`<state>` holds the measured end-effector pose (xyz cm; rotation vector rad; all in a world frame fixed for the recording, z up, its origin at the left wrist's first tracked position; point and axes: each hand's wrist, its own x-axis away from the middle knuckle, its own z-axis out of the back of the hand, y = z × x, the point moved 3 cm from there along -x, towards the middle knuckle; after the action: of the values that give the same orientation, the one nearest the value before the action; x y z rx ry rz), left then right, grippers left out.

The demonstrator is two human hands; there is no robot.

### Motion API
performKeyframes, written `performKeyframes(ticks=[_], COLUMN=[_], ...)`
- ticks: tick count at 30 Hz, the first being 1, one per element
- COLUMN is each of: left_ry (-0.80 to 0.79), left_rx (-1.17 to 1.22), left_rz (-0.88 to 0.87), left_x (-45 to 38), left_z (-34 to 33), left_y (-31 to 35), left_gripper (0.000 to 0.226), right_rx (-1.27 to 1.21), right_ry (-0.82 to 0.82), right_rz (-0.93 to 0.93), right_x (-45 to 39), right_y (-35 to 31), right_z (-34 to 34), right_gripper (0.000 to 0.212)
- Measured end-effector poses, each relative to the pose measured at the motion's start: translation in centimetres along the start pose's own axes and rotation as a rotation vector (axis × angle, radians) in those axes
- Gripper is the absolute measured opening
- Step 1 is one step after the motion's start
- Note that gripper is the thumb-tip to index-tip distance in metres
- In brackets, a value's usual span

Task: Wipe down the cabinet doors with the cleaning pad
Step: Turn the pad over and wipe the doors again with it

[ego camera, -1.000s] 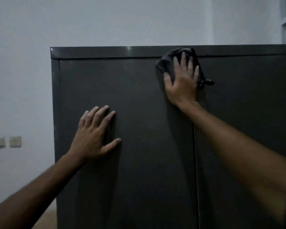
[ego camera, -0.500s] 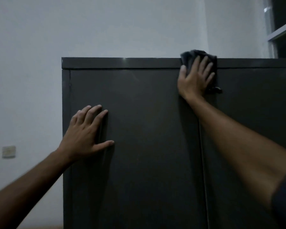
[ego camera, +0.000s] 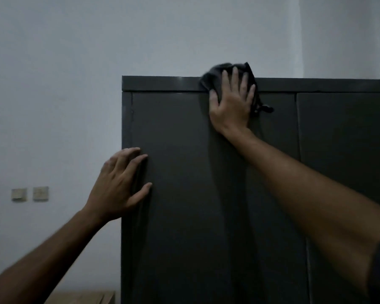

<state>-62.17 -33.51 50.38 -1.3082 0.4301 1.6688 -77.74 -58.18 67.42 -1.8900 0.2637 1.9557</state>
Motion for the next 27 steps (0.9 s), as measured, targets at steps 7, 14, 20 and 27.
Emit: performKeyframes(ticks=[7, 14, 20, 27], left_ry=[0.328, 0.299, 0.332, 0.122], left_rx=[0.269, 0.242, 0.341, 0.387], left_rz=[0.084, 0.074, 0.196, 0.066], left_x=[2.4, 2.8, 3.6, 3.3], left_z=[0.5, 1.8, 1.6, 1.0], left_y=[-0.1, -1.3, -2.4, -1.7], left_gripper=[0.044, 0.046, 0.049, 0.049], right_rx=[-0.114, 0.018, -0.12, 0.054], right_ry=[-0.096, -0.13, -0.133, -0.238], right_rz=[0.739, 0.858, 0.83, 1.205], right_x=[9.4, 4.4, 14.4, 17.4], right_y=[-14.4, -12.1, -13.5, -7.8], right_z=[-4.3, -4.0, -5.3, -4.5], right_gripper=[0.06, 0.059, 0.057, 0.055])
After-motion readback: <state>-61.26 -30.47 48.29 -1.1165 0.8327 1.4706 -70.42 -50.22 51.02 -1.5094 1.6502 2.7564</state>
